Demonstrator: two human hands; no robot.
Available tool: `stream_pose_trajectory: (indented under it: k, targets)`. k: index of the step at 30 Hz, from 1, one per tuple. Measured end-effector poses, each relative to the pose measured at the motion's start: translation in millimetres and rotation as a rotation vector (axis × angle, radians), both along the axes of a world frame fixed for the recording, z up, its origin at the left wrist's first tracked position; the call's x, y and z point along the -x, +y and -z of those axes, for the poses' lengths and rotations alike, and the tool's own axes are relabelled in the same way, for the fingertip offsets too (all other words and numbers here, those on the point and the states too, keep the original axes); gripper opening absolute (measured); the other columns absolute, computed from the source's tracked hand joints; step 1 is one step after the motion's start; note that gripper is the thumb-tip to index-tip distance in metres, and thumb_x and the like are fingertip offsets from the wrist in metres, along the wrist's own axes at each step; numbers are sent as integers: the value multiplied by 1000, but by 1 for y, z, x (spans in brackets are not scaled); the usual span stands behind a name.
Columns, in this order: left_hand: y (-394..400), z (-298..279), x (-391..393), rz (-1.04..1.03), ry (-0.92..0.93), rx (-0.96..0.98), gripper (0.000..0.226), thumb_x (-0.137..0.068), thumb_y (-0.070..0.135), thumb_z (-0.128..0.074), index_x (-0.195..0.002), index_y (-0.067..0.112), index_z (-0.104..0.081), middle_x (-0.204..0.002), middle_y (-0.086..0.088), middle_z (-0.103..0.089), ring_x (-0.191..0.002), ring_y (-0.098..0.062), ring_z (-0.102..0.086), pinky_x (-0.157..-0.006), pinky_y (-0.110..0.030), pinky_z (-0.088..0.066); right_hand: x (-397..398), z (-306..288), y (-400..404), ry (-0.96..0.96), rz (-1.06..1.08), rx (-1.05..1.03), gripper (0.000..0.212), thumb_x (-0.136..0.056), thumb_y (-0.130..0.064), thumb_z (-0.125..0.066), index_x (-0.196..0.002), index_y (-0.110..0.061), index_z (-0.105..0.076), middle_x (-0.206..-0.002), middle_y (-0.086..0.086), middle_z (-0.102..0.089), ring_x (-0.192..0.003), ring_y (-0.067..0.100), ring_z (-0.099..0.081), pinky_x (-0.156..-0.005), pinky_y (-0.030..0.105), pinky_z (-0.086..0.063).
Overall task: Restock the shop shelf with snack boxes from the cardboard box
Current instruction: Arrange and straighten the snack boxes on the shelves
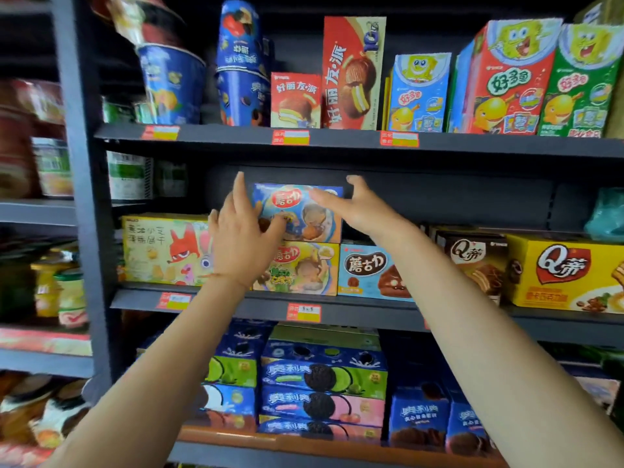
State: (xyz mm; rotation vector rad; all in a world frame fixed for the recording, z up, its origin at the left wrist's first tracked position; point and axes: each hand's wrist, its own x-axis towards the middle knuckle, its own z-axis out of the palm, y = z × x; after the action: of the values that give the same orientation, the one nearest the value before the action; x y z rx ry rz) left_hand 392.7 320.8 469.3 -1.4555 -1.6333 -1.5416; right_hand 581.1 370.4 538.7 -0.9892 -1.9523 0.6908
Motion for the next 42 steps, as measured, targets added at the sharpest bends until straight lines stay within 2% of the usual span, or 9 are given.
stream_pose_trajectory:
  k: [4, 8, 11, 16, 23, 27, 30, 36, 42]
  targets:
    - [-1, -7, 11, 63, -37, 149, 88, -90, 49, -57, -157, 16, -10, -127, -6, -61, -128, -26, -50, -120, -54, -11, 9, 0, 17, 20, 7, 53, 111, -70, -64, -78, -155, -21, -20, -151, 2, -45, -133, 22, -48, -111, 40, -40]
    - [-2, -11, 11, 109, -28, 199, 82, -89, 43, -56, -154, 18, -13, -83, 10, -64, -106, -22, -62, -121, -54, -9, 8, -1, 19, 74, -48, 17, 87, -72, -42, -86, -142, -13, -43, -121, 0, -65, -104, 13, -66, -88, 28, -53]
    - [-3, -11, 10, 180, -38, 141, 83, -89, 38, -61, -154, 19, -14, -76, 11, -59, -95, -19, -62, -120, -54, -16, 5, -2, 11, 86, -66, -76, 71, -71, -32, -88, -128, -16, -51, -108, -7, -65, -91, 3, -66, -73, 16, -54]
    - [-4, -10, 7, 380, -65, 11, 84, -88, 29, -69, -152, 29, -16, -90, 22, -60, -93, -17, -63, -95, -54, -49, -15, 4, -1, 58, -20, -307, 65, -72, -28, -88, -119, -21, -45, -107, -16, -55, -92, -4, -58, -67, 6, -47]
    - [9, -8, -29, 333, -36, -37, 75, -89, 28, -69, -150, 11, -29, -136, -8, -54, -123, -26, -53, -98, -44, -48, -59, 10, 0, 16, 128, -470, 73, -72, -25, -88, -128, -20, -41, -120, -6, -50, -99, 3, -52, -78, 13, -41]
    - [22, 7, -52, 116, 366, -86, 42, -83, 44, -56, -107, 10, -64, -100, -10, -61, -90, -33, -60, -76, -41, -47, -88, 11, 5, -57, 216, -549, 75, -73, -23, -86, -135, -20, -44, -127, -1, -43, -108, 5, -43, -87, 21, -36]
    - [31, 18, -63, 94, 502, 14, 50, -83, 57, -57, -108, 17, -71, -101, -4, -66, -91, -28, -62, -83, -43, -48, -98, 10, 9, -121, 241, -519, 70, -74, -23, -84, -130, -21, -43, -123, -1, -39, -103, 8, -45, -82, 23, -38]
    - [30, 33, -72, 97, 506, 71, 55, -84, 60, -50, -113, 19, -72, -106, -3, -72, -95, -28, -66, -89, -45, -48, -100, 4, 15, -276, 228, -480, 66, -72, -21, -83, -121, -18, -40, -117, 2, -35, -94, 11, -48, -69, 24, -51]
    - [27, 32, -78, 102, 455, 95, 47, -83, 53, -70, -115, 18, -69, -110, -3, -68, -103, -27, -62, -94, -47, -45, -109, -11, 23, -447, 204, -413, 70, -69, -31, -87, -125, -21, -46, -116, 0, -40, -96, 12, -51, -66, 20, -40]
